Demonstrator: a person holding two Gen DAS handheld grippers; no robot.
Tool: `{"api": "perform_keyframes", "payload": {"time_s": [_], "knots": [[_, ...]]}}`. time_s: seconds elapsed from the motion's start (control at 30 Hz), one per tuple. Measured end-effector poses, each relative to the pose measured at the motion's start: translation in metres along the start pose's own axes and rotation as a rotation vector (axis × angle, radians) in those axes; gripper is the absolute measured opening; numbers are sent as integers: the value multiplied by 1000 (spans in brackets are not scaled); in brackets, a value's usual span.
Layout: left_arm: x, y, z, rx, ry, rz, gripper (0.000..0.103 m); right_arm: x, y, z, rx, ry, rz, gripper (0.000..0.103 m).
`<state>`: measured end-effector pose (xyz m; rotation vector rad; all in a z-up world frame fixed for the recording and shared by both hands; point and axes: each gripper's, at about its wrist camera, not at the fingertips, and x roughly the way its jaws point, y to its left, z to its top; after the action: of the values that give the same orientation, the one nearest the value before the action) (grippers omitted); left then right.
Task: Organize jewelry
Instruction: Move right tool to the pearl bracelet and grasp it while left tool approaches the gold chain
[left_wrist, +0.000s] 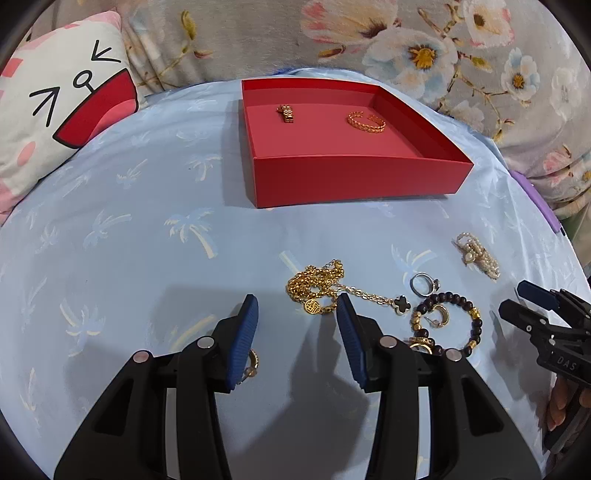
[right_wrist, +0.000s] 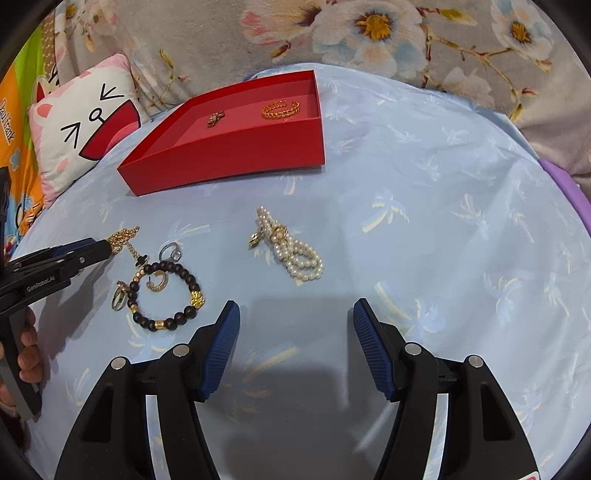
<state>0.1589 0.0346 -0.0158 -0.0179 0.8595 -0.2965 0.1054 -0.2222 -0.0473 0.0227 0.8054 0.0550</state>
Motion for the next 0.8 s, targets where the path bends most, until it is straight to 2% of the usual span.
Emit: {"api": "perform_keyframes", "payload": {"time_s": [0.23,0.3,0.57,0.6,0.67,0.8], "knots": [[-1,4,0,-24,-2,-20,43,12,-2,24,-11,5,4,59],[-1,4,1,-26,-2,-24,43,19,0,30,-21,11,6,53],[-1,3,0,-19,-1,-27,46,38,6,39,-34,19,5,40],[-1,3,0,-17,-1,-25,46,37,6,39,-36,17,7,31],[0,2,0,-14,-1,-24,47,37,6,38,-31,15,7,21],[0,2,0,-16,-1,-25,47,33,0,36,4,7,27,18]]}}
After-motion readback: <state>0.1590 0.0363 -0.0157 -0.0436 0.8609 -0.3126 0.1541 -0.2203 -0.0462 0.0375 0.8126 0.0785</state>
